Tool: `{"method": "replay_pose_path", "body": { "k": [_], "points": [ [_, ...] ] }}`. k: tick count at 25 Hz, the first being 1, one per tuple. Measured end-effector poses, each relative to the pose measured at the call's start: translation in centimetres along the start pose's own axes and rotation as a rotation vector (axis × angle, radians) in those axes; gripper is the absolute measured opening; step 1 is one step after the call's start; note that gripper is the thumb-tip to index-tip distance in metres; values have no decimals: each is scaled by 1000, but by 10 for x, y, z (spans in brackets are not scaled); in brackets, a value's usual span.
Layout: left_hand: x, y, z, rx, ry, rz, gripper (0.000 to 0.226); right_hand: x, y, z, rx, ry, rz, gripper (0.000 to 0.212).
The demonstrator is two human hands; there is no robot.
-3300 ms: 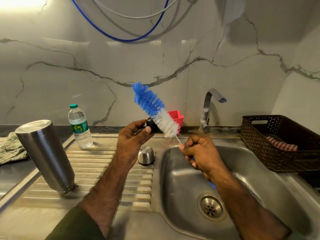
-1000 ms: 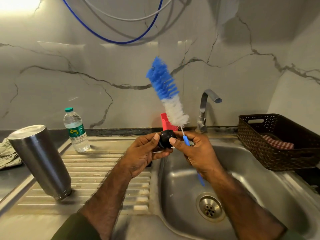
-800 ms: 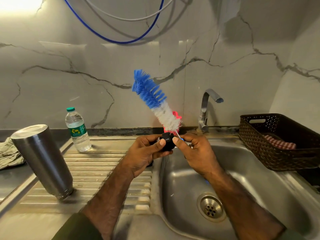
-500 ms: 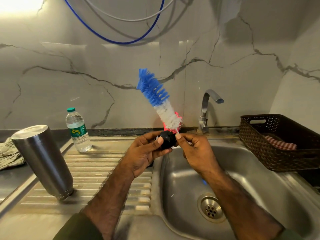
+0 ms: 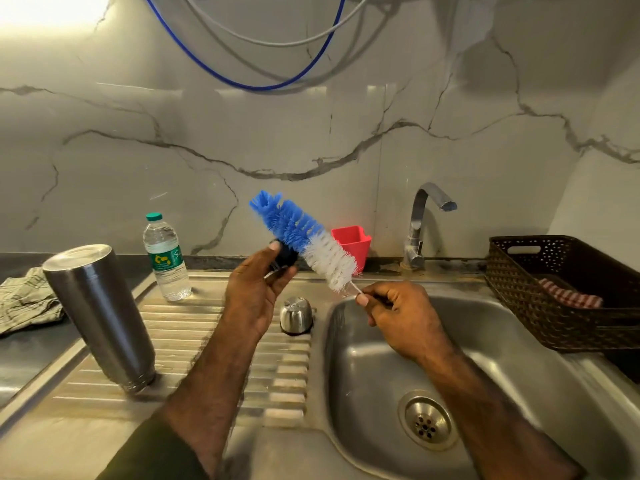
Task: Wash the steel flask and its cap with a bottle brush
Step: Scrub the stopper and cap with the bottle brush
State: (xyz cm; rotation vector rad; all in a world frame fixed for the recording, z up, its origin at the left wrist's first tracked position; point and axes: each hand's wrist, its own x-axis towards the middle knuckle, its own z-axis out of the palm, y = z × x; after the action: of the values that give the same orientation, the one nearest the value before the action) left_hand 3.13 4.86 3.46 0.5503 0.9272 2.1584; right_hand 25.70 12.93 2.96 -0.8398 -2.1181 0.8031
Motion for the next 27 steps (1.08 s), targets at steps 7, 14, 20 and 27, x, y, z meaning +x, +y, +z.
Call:
{"method": "replay_pose_path", "body": {
  "k": [7, 14, 20, 27],
  "points": [
    [-4, -7, 10, 20, -33, 5, 22, 3, 2, -4, 1, 15, -2, 20],
    [-11, -22, 15, 193, -147, -55, 34, 1, -7, 5, -13, 63, 11, 21],
    [-4, -19, 7, 98, -67, -40, 26, -2, -6, 0, -44, -67, 97, 20],
    [0, -13, 5, 54, -25, -21, 26, -2, -5, -6, -39, -97, 138, 16]
  ]
}}
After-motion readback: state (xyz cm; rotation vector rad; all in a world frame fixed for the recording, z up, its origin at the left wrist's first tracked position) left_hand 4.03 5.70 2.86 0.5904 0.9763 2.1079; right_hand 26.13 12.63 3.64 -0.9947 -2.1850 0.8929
